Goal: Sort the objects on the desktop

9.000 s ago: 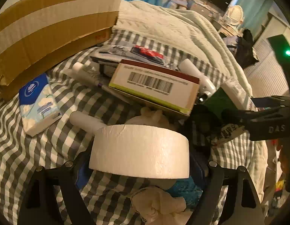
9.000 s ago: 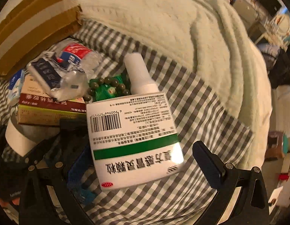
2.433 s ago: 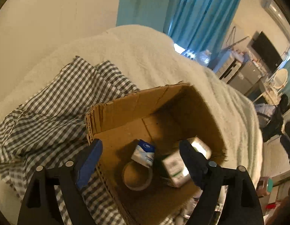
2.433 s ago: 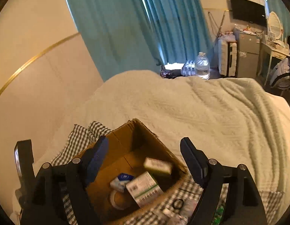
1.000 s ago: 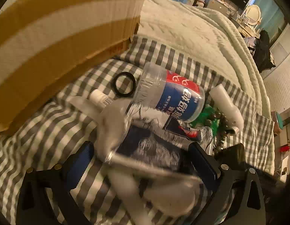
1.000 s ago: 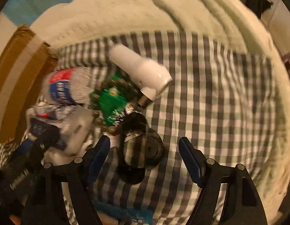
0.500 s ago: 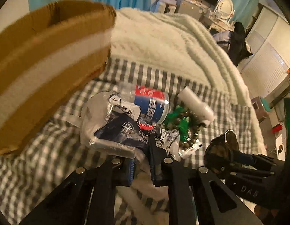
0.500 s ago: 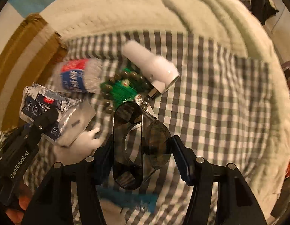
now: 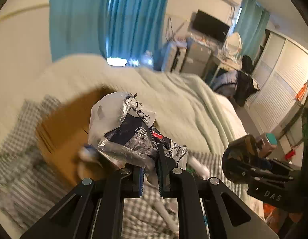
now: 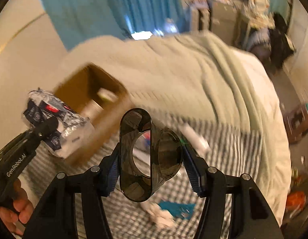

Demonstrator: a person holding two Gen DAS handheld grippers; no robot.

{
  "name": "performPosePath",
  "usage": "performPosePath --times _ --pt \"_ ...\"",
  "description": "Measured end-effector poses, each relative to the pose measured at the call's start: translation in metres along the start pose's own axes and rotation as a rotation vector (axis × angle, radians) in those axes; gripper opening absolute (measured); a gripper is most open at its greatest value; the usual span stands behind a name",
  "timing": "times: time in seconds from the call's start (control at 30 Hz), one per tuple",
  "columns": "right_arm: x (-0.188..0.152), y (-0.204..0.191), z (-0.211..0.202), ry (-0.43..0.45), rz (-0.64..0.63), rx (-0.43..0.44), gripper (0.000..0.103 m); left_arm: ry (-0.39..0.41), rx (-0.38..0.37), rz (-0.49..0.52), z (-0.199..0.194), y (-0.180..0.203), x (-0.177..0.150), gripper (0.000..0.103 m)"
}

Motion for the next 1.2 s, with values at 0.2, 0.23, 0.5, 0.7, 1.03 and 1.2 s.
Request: performPosePath --times 0.2,0.23,0.5,0.7,1.03,1.2 --pt "0.059 -0.081 0.009 0.081 -0.035 0.129 0.058 0.047 0.064 -0.024 0.002 -0.048 0.046 0.011" --pt "0.064 -0.091 0.02 0.074 -0.043 0.139 0.058 0.052 0.078 -0.024 0.003 -0.057 0.045 0.011" --pt "0.076 -0.117 0.111 -0.003 -0.036 0.171 0.058 -0.042 0.191 -0.068 0.074 -0.11 0.03 0.011" --pt "0.081 -0.111 0.156 -0.028 0.038 0.241 0.059 -0.094 0.197 -0.156 0.103 -0.146 0.018 0.013" --pt "0.107 -0.112 0.111 0.079 0.034 0.243 0.071 -0.012 0.237 -0.2 0.073 -0.143 0.031 0.094" --pt "0.093 -0.092 0.053 0.113 0.015 0.199 0.071 0.028 0.196 -0.184 0.031 -0.112 0.032 0.094"
Point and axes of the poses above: each gripper's, at about its wrist camera, not at the fingertips, and z roughly the way its jaws point, y to its right, x to its top, the point moved 10 cm from there along z, roughly the way its jaws point, and after that the axes turned 9 degrees about x, right-handed, at the moved point
